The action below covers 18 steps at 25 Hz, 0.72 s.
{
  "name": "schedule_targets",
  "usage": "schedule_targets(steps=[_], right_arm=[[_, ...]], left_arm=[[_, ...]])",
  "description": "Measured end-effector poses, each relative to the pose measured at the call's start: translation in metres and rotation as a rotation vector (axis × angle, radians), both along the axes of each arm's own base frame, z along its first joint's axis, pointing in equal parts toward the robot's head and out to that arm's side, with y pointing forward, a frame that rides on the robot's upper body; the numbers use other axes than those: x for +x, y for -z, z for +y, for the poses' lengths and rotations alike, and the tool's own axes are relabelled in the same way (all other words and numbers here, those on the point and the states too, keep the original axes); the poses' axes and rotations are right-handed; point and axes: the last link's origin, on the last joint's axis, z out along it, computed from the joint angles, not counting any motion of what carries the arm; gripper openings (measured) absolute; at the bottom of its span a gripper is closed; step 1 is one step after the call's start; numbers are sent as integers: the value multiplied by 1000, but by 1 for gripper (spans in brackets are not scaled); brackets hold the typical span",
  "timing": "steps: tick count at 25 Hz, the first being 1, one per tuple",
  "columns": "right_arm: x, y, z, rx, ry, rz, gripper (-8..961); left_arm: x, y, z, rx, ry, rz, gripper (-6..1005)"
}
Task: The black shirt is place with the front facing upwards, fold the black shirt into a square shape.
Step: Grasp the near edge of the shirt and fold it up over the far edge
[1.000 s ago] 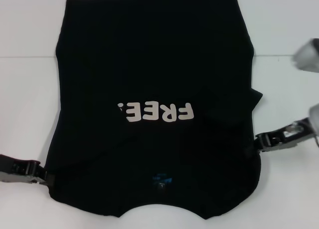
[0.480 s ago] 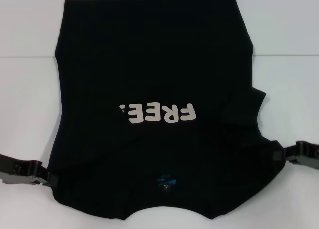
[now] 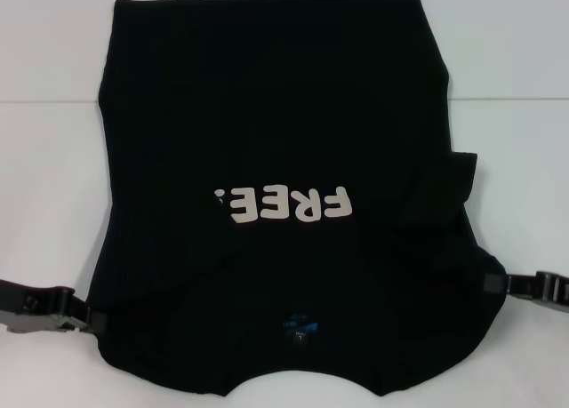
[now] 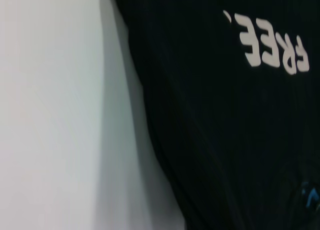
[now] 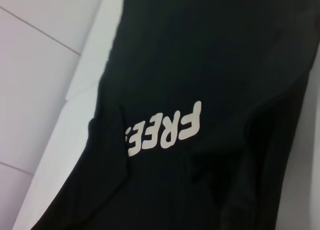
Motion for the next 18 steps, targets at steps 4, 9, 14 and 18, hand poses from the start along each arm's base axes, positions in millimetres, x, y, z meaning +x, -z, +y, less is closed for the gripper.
schedule_targets(steps=[4, 9, 14, 18], right_arm=[[9, 5, -7, 52, -40, -24, 42], [11, 1, -8, 71, -78, -37, 42], [7, -13, -12, 30, -186, -44, 42], [7, -26, -21, -78, -291, -89, 41]], left_arm=[[-2, -1, 0, 7, -7, -13, 34], [-2, -1, 0, -3, -7, -15, 33], [-4, -7, -6, -60, 12, -28, 33], [-2, -12, -18, -173, 54, -54, 33]])
